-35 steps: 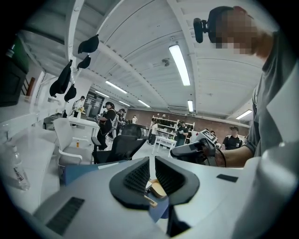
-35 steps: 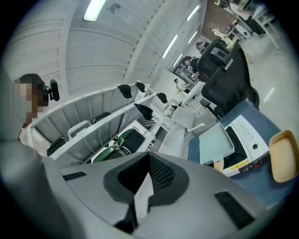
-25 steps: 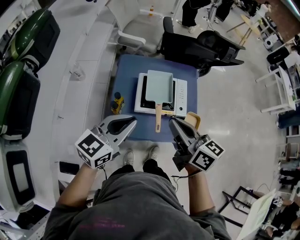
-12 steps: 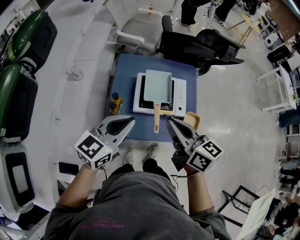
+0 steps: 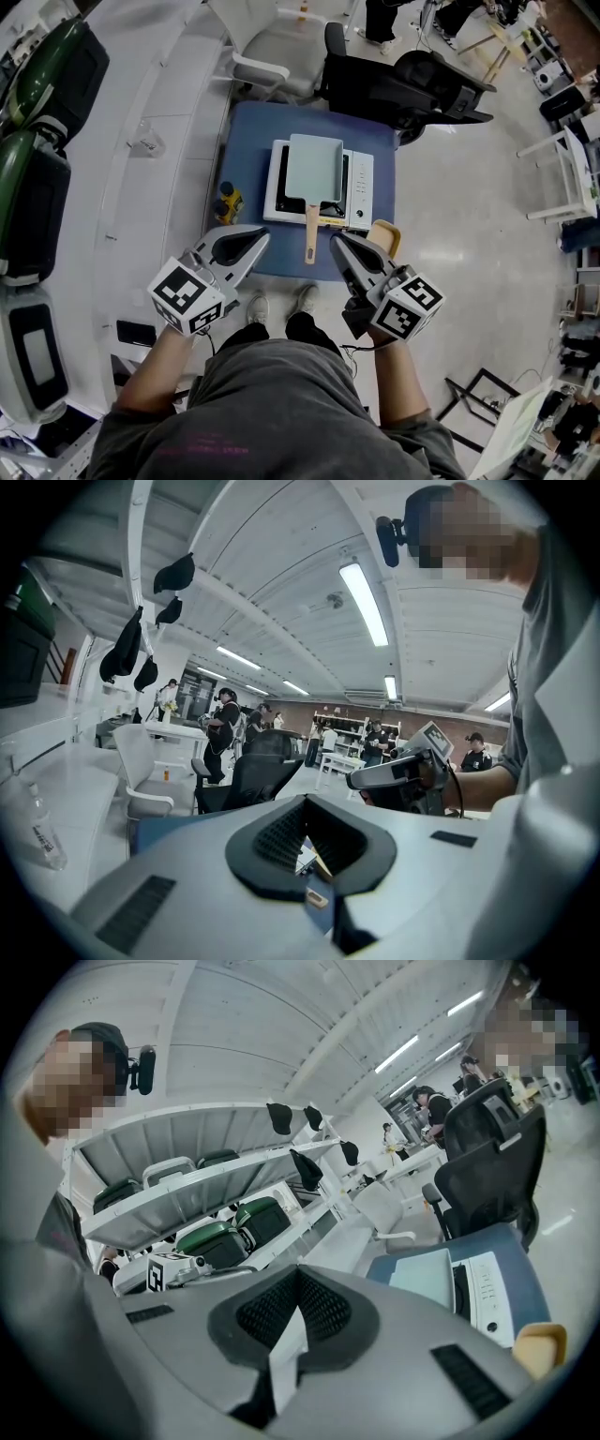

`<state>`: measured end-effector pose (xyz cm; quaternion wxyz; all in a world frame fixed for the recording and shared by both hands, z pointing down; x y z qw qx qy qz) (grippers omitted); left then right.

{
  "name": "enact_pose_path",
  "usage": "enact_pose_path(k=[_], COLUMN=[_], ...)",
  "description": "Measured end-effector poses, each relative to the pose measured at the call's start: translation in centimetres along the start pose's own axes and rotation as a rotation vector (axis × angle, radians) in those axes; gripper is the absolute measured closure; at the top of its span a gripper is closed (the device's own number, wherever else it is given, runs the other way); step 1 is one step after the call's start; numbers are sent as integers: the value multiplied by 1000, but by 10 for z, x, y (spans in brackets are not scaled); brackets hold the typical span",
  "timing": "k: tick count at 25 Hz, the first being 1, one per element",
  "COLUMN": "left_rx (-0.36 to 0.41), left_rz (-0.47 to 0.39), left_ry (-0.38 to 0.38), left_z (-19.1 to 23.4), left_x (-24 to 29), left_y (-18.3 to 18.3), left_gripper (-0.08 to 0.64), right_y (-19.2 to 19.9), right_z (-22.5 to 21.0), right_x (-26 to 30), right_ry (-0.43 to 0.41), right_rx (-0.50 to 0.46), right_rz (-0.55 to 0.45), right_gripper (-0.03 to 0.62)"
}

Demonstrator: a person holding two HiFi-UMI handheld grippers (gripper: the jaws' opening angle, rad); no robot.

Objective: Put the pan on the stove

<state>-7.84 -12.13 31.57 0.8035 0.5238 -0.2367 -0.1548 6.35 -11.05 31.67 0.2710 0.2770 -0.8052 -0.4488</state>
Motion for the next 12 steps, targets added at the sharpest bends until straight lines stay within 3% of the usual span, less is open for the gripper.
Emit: enact_pose_path(k=[12], left_rx=[-3], left_rz=[5], left_ry=[-22], left_z=[4], left_x=[24], left_y=[-1], left_gripper=[558], right_y=[-2], right_z=[-19], right_x=[4], right_ry=[-30], right_rx=[-7], right_rz=[28], right_gripper=[589])
Point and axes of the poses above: the fingertips, and each gripper's own axes: x forward along the fingers, z to its left, y out of its underside, the point moved 2 cm from there along -x, backward along the fingers, and after that the axes turned 6 degrees about -x, right-handed, at the moved point
